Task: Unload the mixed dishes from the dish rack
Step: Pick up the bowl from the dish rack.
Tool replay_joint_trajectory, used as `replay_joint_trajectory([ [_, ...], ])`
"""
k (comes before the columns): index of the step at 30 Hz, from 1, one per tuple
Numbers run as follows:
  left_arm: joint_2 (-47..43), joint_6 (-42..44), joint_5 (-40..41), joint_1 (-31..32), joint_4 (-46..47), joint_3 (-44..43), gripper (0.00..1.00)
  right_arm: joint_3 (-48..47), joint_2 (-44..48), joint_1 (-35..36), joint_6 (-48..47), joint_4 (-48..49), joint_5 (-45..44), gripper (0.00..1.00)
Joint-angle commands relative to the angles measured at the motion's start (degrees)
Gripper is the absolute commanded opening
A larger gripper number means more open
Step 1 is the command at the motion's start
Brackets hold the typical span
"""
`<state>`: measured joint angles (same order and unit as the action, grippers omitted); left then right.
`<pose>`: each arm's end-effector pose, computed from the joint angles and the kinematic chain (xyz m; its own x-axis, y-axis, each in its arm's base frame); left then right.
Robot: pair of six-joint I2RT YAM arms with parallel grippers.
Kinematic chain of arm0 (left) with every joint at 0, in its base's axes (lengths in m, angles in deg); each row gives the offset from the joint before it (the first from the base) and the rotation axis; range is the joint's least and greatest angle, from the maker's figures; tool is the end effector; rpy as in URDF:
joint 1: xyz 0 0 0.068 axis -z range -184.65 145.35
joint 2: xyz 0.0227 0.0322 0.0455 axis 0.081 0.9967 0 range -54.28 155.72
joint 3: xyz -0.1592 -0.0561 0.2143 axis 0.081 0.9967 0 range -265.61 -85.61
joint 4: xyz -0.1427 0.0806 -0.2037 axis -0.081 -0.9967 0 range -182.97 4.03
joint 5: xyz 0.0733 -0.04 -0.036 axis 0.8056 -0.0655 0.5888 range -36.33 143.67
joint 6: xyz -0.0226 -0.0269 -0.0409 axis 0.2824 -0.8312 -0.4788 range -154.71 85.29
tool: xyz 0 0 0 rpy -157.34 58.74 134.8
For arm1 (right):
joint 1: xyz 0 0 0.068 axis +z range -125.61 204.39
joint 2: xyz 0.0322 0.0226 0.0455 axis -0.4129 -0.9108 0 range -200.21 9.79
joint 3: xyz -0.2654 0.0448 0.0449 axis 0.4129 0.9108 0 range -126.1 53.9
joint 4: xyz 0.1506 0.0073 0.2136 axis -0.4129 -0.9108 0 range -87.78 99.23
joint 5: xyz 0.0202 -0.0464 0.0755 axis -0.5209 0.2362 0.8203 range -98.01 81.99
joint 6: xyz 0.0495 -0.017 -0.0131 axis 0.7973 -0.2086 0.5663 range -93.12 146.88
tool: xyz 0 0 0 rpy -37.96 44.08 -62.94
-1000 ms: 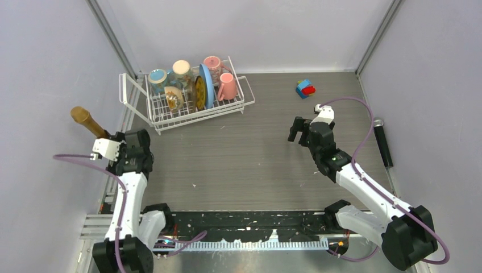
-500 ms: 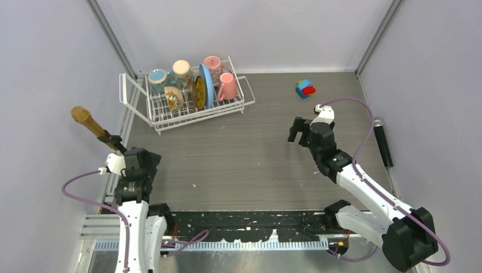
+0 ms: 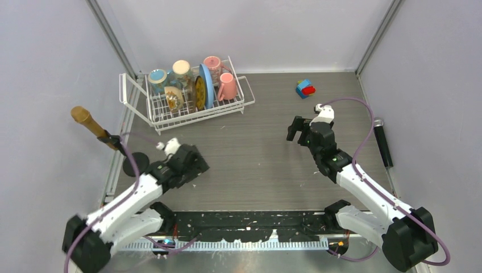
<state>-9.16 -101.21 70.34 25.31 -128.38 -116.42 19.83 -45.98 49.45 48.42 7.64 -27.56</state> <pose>0.1309 -0.0637 0.2077 -0.6025 -0.6667 -0.4387 -0.5279 0.7452 -0.4074 0.2043 0.0824 0.2544 -0.3773 0.2055 -0.9030 0.0193 0.9766 0.2141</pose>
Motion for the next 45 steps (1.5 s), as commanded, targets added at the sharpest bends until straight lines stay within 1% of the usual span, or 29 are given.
replay_joint_trajectory([
  [1,13.3,7.2,13.0,11.7,8.2,-11.3,1.0,-0.4,1.3,0.3,0.6,3.0,0.8,1.0],
  [3,19.7,14.6,14.7,12.7,7.7,-19.0,1.0,-0.6,1.3,0.3,0.4,2.6,1.3,1.0],
  [6,25.3,25.6,18.9,12.5,10.9,-24.7,1.0,-0.5,1.5,0.3,0.3,2.9,2.2,1.0],
  [8,27.3,29.9,21.3,12.2,11.6,-28.1,1.0,-0.2,1.5,0.3,0.3,3.2,2.7,1.0],
  [10,27.7,32.5,21.4,10.2,13.0,-30.2,1.0,-0.2,1.4,0.3,0.3,3.3,3.1,1.0],
  [11,27.2,33.8,19.0,7.9,15.1,-30.2,1.0,-0.1,1.4,0.3,0.3,3.3,3.2,1.0],
  [12,26.5,34.4,15.1,4.4,17.1,-29.9,1.0,-0.1,1.3,0.3,0.3,3.5,3.3,1.0],
  [15,24.6,34.2,0.6,-7.1,22.4,-28.6,1.0,-0.2,1.2,0.3,0.2,3.7,3.4,1.0],
  [17,24.4,35.1,-7.0,-13.3,28.8,-27.6,1.0,-0.1,1.1,0.3,0.0,3.9,3.5,1.0],
  [19,26.2,35.3,-17.1,-19.3,31.9,-28.7,1.0,0.2,0.9,0.3,-0.4,4.5,3.4,1.0],
  [21,29.3,33.7,-25.4,-25.2,32.2,-31.4,0.96,-0.1,0.5,0.3,-0.7,4.4,3.2,1.0],
  [22,30.9,32.9,-28.2,-28.7,32.2,-33.1,0.92,-0.4,0.4,0.3,-0.9,4.0,3.1,1.0],
  [24,33.9,29.7,-32.1,-34.4,32.0,-34.7,0.91,-0.4,0.5,0.3,-1.0,3.7,2.9,1.0],
  [26,36.4,27.7,-37.3,-38.3,34.4,-34.9,0.91,-0.1,0.8,0.3,-1.1,4.0,2.7,1.0],
  [27,37.1,26.5,-38.0,-39.5,35.4,-34.8,0.91,0.0,0.8,0.3,-1.1,4.2,2.4,1.0],
  [29,38.6,25.9,-39.0,-40.9,37.8,-34.5,0.91,0.0,0.6,0.3,-1.3,4.5,2.2,1.0],
  [33,41.8,26.5,-41.5,-41.4,38.5,-36.5,0.91,0.1,-0.3,0.3,-1.4,5.4,2.0,1.0],
  [36,43.7,27.1,-38.8,-41.5,39.1,-37.7,0.91,0.1,-1.3,0.2,-1.6,5.9,2.1,1.0],
  [39,45.7,28.4,-36.8,-41.5,37.4,-39.6,0.91,-0.4,-2.6,0.3,-1.7,5.4,2.2,1.0],
  [45,49.9,27.8,-38.3,-41.5,39.9,-41.8,0.87,-0.6,-3.2,0.3,-2.1,5.9,2.3,1.0],
])
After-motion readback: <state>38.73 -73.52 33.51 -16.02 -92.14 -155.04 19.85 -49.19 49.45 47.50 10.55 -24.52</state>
